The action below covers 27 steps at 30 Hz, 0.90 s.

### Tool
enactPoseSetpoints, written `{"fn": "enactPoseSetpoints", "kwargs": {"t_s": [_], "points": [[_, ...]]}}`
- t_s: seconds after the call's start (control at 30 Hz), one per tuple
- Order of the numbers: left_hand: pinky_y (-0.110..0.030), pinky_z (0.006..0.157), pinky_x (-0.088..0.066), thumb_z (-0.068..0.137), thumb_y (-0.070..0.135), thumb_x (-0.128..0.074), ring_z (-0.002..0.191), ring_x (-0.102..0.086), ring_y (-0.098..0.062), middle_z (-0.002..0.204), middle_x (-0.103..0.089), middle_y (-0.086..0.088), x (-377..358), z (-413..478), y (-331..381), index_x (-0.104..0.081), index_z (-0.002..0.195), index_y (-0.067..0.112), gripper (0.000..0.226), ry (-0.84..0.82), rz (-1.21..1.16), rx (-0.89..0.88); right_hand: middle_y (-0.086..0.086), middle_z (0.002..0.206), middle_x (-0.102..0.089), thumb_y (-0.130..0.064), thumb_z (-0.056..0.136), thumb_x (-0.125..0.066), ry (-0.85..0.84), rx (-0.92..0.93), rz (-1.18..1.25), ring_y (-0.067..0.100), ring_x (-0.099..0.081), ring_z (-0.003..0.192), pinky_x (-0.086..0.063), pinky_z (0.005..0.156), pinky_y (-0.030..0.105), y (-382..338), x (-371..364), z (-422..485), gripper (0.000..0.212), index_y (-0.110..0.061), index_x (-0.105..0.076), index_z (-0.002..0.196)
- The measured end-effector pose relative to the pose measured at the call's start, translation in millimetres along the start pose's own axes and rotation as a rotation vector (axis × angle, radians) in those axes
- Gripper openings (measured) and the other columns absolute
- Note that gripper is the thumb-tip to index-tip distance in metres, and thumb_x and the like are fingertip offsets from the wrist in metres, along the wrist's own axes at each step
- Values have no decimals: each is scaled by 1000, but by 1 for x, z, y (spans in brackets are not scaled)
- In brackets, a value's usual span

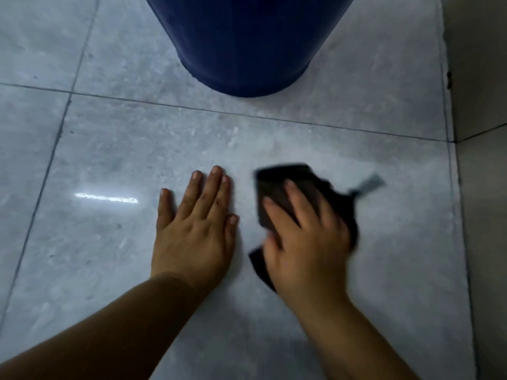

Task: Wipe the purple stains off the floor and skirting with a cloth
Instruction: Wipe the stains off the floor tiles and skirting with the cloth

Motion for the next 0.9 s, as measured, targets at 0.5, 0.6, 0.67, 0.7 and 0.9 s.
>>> {"fn": "enactPoseSetpoints", "kwargs": {"t_s": [0.5,0.6,0.67,0.7,0.9], "points": [[-48,120,5,98,44,-16,146,12,-9,160,6,10,-1,0,-1,-2,153,23,61,22,2,-18,-2,124,-60,-36,83,-57,11,147,6,35,-52,110,-41,84,47,-30,1,46,23,-29,-65,104],[-43,119,11,98,46,-10,146,17,-8,160,11,8,-1,0,-2,9,151,25,60,34,6,-16,-1,134,-52,-35,87,-53,31,101,-56,34,-45,121,-39,88,49,-21,0,109,35,-33,-57,122],[-42,119,13,97,46,-8,145,19,-8,159,14,8,-2,0,-2,12,150,25,60,37,-11,-22,4,136,-51,-37,84,-54,61,-108,-126,38,-46,122,-44,89,51,36,12,120,40,-33,-56,124],[-41,119,14,97,46,-8,145,19,-7,159,15,8,-2,0,-3,13,150,25,61,38,-18,-23,6,136,-51,-35,85,-53,94,-250,-128,40,-46,122,-45,90,54,69,23,109,39,-31,-57,124],[-44,120,9,98,44,-14,146,15,-9,159,12,6,-2,-2,-5,10,151,20,63,69,-51,-4,6,118,-62,-32,77,-56,104,-192,-69,40,-54,99,-42,78,46,12,12,12,37,-30,-67,113]]}}
Point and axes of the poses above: each hand's wrist, its own z-axis towards the middle knuckle, its own x-axis out of the back of the hand, y = z × x, the point moved 9 cm from there along z, towards the middle knuckle
